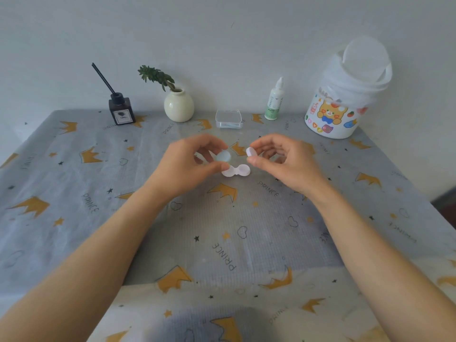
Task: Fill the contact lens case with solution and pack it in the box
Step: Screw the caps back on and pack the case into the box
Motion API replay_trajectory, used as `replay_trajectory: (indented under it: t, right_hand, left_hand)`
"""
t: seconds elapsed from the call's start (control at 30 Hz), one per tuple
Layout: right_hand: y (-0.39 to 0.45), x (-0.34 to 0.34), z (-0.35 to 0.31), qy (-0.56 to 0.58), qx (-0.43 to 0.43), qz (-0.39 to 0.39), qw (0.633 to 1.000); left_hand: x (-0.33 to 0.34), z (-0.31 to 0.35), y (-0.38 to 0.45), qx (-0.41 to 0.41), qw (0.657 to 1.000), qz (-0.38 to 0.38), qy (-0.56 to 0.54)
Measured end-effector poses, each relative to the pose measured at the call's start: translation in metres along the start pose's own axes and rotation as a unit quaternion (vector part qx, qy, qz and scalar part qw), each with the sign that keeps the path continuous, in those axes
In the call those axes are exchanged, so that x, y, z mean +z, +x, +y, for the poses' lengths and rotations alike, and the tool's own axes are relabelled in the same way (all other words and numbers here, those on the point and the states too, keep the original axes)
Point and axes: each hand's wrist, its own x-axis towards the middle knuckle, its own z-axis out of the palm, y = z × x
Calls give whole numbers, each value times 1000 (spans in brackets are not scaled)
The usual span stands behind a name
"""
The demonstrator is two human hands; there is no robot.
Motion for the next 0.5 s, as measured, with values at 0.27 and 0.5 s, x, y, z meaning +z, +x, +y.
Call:
replay_trajectory:
  t: [0.27, 0.5]
  right_hand:
    - [-1, 5, 1, -116, -41, -39, 992]
    - [-1, 4, 2, -133, -52, -52, 988]
  left_hand:
    - [8, -6, -1, 42, 995, -15, 85]
    - [12, -11, 1, 53, 994, -18, 92]
